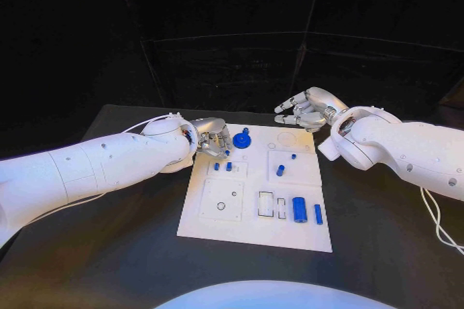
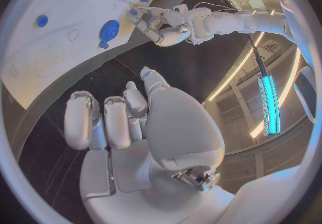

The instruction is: Assemble the parts on the task board

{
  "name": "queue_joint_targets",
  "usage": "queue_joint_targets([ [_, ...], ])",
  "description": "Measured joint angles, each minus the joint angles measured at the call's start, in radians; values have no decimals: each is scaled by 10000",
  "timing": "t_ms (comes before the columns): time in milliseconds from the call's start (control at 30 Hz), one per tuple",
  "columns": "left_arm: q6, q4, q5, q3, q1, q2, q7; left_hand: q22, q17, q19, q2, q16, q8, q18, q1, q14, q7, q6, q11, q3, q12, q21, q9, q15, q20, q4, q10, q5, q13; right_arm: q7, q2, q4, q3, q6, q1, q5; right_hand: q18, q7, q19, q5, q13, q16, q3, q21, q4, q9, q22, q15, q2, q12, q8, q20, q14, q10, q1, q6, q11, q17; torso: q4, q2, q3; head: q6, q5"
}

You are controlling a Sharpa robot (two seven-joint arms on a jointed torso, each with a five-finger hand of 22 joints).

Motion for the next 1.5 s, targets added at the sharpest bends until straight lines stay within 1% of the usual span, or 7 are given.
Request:
queue_joint_targets([
  [433, -15, -86, 36, 0, 0, -28, -14, 8, -14, 0, -40, 0, 0, 0, 40, 0, 0, 0, 0, 0, 0, -1, -1, 0, 0, 0, 0, 0, -1, 0, 6, -23, 0, 7, -1, 0, 9, 0, 0, 0, -19, 0, 81, 0, 1, 0, -26, 0, 0, 0, 0, 0, 0, -4, 0, 0, -2, -5, 0, -1, 0, 2, 5],
  [533, -14, -121, 40, 0, 0, -49, -21, 8, -14, 0, -40, 0, 0, 0, 40, 0, -39, -39, 7, 28, 0, 0, -15, 0, 0, -27, -7, 0, -3, -4, 2, -53, 0, 17, -1, 0, 162, 0, -106, 0, -260, -60, 94, -88, -12, 0, -112, 0, 0, -299, 0, -3, 0, -273, 0, 0, -2, -73, 0, -1, -1, 4, -11],
  [767, -44, -156, 61, 0, 0, -129, -25, 7, -26, 0, -40, 0, -70, 0, 40, 0, -53, -126, 28, 28, -38, -1, -24, 0, 0, -27, -156, 0, -21, -137, -18, -158, 0, 179, -1, -172, 395, -66, -1071, -239, -3730, -1237, 736, -1068, -221, 37, -1421, -117, -215, -4242, 251, -60, -43, -2560, 215, 272, -58, -1438, 0, -2, -6, 20, -22],
  [1000, -460, 13, 639, 0, -2, -503, 243, -128, -125, -41, -41, 0, -11, 0, 30, 37, -18, -9, 58, 23, -38, -125, 10, 37, 41, -23, -203, 0, -32, -538, -127, -206, 0, 675, -1, -1659, 549, -113, -1303, -649, -6517, -2455, 1935, -1581, -514, 62, -2008, -155, -583, -7160, 443, -121, -157, -2772, 536, 993, -74, -2728, -7, -2, -12, 57, -83],
  [1167, -1135, 252, 2475, 0, -3, -986, 1087, -976, -645, -361, 33, -219, 118, -1, -200, -40, 36, 184, 91, -83, -38, -1054, 35, 113, 106, 83, -307, 0, -32, -896, -340, -40, -1, 1047, -7, -3341, 549, -142, -1233, -907, -7779, -2564, 2412, -1626, -636, 48, -2008, -87, -859, -8375, 443, -50, -89, -2657, 379, 1176, -18, -2828, -7, -8, -12, 125, -249],
  [1333, -1606, 578, 5729, -2, -2, -1464, 2667, -1801, -1520, -701, 176, -683, 164, 153, -342, -328, 39, 258, 91, -108, 33, -1987, 35, 171, 163, 170, -308, 0, -20, -1240, -662, 293, -2, 1246, -185, -5004, 548, -145, -1112, -932, -8316, -2563, 2563, -1627, -681, 11, -1938, -56, -1010, -8793, 382, -30, -57, -2660, 316, 1180, -16, -2754, -7, -11, -19, 179, -511],
  [1500, -1592, 905, 8583, -13, -2, -1736, 4168, -2298, -1951, -1010, 211, -908, 240, 152, -377, -569, -34, 397, 52, -109, 110, -2592, 34, 124, 144, 224, -269, 0, 2, -1493, -792, 484, -11, 1242, -380, -6104, 549, -109, -1030, -986, -8867, -2388, 2695, -1549, -652, -34, -1795, -16, -1137, -9223, 78, 37, -17, -2857, 188, 887, 181, -2559, -8, -11, -14, 250, -706],
])
